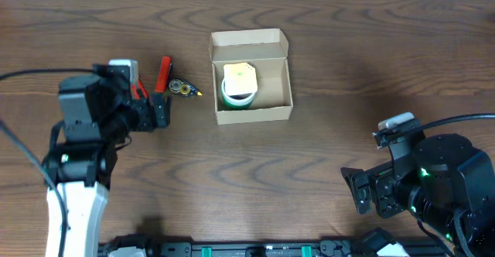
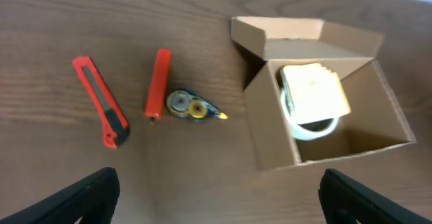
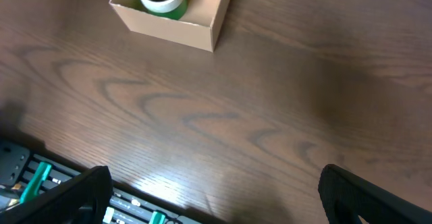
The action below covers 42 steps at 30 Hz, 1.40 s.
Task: Pack container
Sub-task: 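Reach the left gripper to the red box cutter and grasp it, then lift the red box cutter with the left gripper toward the box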
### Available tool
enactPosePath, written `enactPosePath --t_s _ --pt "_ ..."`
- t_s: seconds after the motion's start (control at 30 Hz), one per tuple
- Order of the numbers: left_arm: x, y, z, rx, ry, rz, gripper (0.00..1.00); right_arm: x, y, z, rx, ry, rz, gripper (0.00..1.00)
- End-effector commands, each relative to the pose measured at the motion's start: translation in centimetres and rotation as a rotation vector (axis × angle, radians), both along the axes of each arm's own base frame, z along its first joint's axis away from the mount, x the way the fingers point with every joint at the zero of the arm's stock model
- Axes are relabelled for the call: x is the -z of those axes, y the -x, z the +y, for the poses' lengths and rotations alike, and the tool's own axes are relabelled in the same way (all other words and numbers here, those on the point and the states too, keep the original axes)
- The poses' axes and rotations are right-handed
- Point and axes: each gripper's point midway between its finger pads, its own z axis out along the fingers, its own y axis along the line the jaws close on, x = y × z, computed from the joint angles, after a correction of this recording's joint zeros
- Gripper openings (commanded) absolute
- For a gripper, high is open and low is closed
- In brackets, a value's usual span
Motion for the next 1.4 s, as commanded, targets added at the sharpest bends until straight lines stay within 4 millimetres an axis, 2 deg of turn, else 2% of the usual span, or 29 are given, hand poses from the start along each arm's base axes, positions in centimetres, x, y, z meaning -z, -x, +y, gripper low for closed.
enactPosePath --t_s 0.0,0.17,0.43,0.53,0.7,0.8,0.93,1.13,1.17,1.37 --pt "1.0 -1.8 0.6 0.053 -0.092 -0.011 0.95 0.2 0.0 0.0 0.003 -0.003 0.008 0.99" --pt "3.8 -5.7 1.7 0.023 -0.132 -0.005 0.95 0.2 0.0 0.0 0.003 -0.003 0.008 0.99" --pt "9.6 -12.3 1.7 -0.011 -0.133 0.076 0.95 0.2 0.0 0.0 0.004 -0.003 0.007 0.99" --pt "11.9 -14.2 2.9 -0.062 -0.205 0.132 0.95 0.2 0.0 0.0 0.003 -0.003 0.008 0.99" --pt "14.0 -16.7 2.3 -0.004 -0.207 0.155 0.97 0.2 0.0 0.0 0.004 -0.003 0.007 0.99" --pt "15.3 -17.2 2.3 0.026 -0.232 0.172 0.97 0.2 0.0 0.0 0.004 -0.003 0.007 0.99" --pt "17.2 -17.0 2.4 0.051 -0.251 0.212 0.98 0.2 0.0 0.0 0.003 -0.003 0.008 0.99" --pt "18.8 -16.8 2.4 0.069 -0.267 0.241 1.0 0.2 0.0 0.0 0.003 -0.003 0.008 0.99" --pt "19.0 -16.7 2.4 0.069 -0.267 0.244 0.95 0.2 0.0 0.0 0.003 -0.003 0.008 0.99" --pt "19.6 -17.2 2.7 0.061 -0.277 0.237 0.91 0.2 0.0 0.0 0.003 -0.003 0.008 0.99"
